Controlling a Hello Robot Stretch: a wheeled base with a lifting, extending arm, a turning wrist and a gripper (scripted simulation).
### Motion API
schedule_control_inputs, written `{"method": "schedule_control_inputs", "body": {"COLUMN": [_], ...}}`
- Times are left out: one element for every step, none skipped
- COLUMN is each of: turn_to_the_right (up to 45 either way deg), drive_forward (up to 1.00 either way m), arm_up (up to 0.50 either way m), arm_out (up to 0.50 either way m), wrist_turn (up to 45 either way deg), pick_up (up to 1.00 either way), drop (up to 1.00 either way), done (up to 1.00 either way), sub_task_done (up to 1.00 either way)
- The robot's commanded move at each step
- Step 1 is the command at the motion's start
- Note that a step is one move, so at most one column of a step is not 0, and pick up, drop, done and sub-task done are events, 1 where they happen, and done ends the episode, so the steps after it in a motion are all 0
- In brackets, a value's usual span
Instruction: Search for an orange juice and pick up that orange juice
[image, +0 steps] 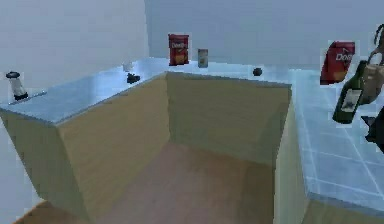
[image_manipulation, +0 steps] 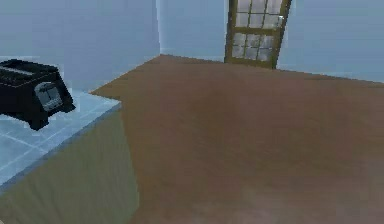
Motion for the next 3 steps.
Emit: {"method": "schedule_control_inputs", "body": {"turn_to_the_right": [0.0, 0.0, 18.0], "drive_forward": [1.00, 0.40, 0.00], "arm_up": [0.00, 0.00, 0.00], "arm_out": [0.00, 0.00, 0.00], "wrist_turn": [0.0, 0.0, 0.0], "pick_up": [0.00, 0.00, 0.00], "drop": [0.00, 0.00, 0.00], "done": [0.00, 0.00, 0.00], "sub_task_done": [0.00, 0.00, 0.00]}}
